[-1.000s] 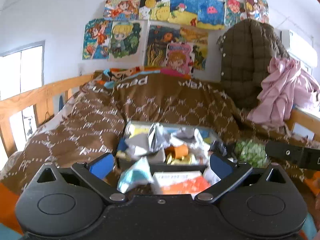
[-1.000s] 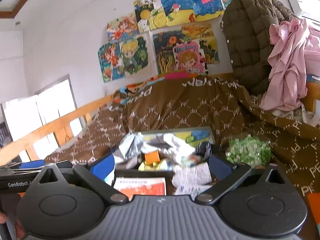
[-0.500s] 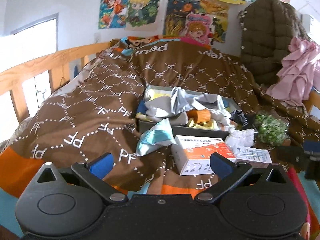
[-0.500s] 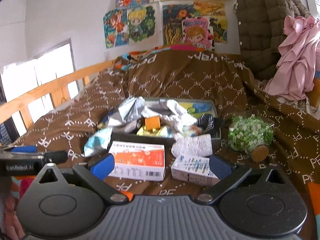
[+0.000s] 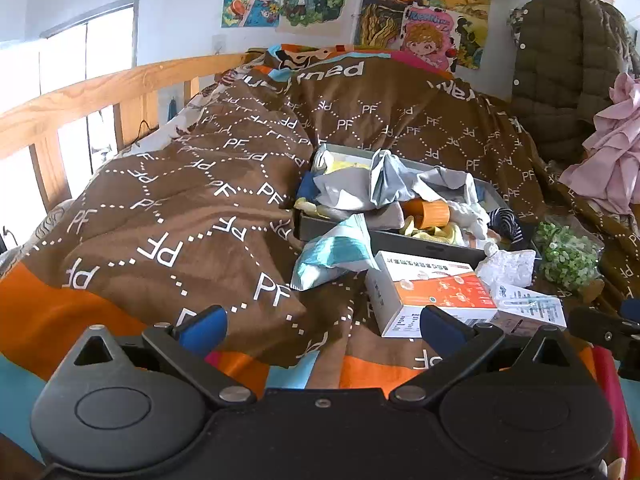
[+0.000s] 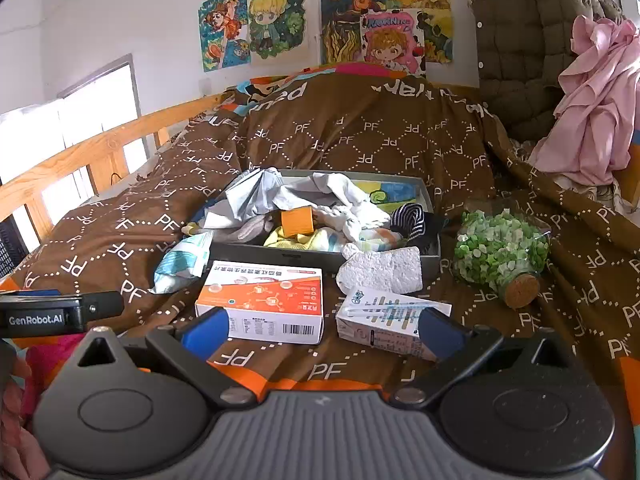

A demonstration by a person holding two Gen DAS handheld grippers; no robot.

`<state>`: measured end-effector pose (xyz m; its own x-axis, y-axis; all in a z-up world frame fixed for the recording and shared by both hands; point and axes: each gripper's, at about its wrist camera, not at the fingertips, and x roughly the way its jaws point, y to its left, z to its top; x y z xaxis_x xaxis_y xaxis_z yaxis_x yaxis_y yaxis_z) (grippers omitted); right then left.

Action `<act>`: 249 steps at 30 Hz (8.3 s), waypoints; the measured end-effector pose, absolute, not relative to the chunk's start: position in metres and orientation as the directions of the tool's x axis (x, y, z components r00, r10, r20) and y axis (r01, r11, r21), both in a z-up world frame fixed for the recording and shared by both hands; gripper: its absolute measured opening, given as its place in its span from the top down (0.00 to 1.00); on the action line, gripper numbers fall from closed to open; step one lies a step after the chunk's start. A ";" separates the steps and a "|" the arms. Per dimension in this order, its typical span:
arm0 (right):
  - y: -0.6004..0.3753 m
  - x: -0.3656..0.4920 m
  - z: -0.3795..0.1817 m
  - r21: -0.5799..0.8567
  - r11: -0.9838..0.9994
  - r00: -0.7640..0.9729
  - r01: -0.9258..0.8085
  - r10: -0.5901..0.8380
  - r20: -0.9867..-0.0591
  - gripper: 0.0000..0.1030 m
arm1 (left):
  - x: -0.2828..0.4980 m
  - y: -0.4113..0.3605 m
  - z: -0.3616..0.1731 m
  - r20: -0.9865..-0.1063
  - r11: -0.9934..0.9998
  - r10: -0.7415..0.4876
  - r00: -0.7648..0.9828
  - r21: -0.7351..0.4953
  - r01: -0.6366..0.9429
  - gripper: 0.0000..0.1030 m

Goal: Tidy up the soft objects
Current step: 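Withdraw both tools from the box back toward the remaining items, then grasp the blue-print wet-wipe pack with the left tool while the right tool grasps the white foam pad, then carry the wipe pack into the box with the left tool while the right tool carries the foam pad there, then open both tools inside the box to release the pack and pad, then raise both tools and pull them back from the box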

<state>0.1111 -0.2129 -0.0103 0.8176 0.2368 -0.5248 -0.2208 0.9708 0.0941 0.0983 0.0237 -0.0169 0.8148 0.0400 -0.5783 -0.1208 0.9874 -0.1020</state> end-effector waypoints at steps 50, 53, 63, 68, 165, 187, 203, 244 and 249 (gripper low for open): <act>-0.191 0.230 -0.053 0.056 0.976 0.841 -0.209 0.209 -0.499 0.00 | 0.246 0.040 -0.069 -0.629 0.988 -0.096 0.771 -0.153 -0.001 0.01; -0.192 0.241 -0.060 0.063 0.980 0.837 -0.190 0.195 -0.512 0.00 | 0.253 0.045 -0.074 -0.642 0.981 -0.111 0.759 -0.195 -0.022 0.01; -0.173 0.260 -0.080 -0.045 0.987 0.848 -0.151 0.106 -0.520 0.00 | 0.263 0.049 -0.077 -0.629 0.956 -0.186 0.755 -0.294 -0.010 0.28; -0.160 0.264 -0.087 -0.146 0.975 0.866 -0.169 0.075 -0.495 0.01 | 0.261 0.042 -0.074 -0.604 0.959 -0.211 0.769 -0.282 0.041 0.42; -0.290 0.341 -0.063 0.423 0.902 0.893 -0.088 0.260 -0.367 0.66 | 0.415 -0.066 -0.053 -0.511 0.883 -0.418 0.751 -0.423 0.203 0.42; -0.281 0.327 -0.058 0.405 0.907 0.877 -0.111 0.282 -0.390 0.31 | 0.399 -0.054 -0.033 -0.548 0.866 -0.415 0.726 -0.482 0.130 0.15; -0.292 0.267 0.002 0.342 0.930 0.941 -0.136 0.229 -0.250 0.08 | 0.322 -0.025 0.016 -0.471 0.893 -0.321 0.821 -0.440 0.096 0.05; -0.286 0.122 0.043 0.262 0.951 0.973 -0.164 0.200 -0.119 0.00 | 0.119 -0.019 0.054 -0.234 0.960 -0.131 0.963 -0.273 0.064 0.01; -0.284 0.114 0.041 0.259 0.952 0.971 -0.162 0.201 -0.129 0.00 | 0.107 -0.019 0.051 -0.220 0.965 -0.120 0.968 -0.256 0.061 0.01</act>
<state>0.1136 -0.2835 0.0405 0.9712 0.2005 -0.1287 -0.1622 0.9521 0.2591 0.1068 -0.0193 0.0507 0.9682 -0.1196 -0.2199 0.0609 0.9647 -0.2563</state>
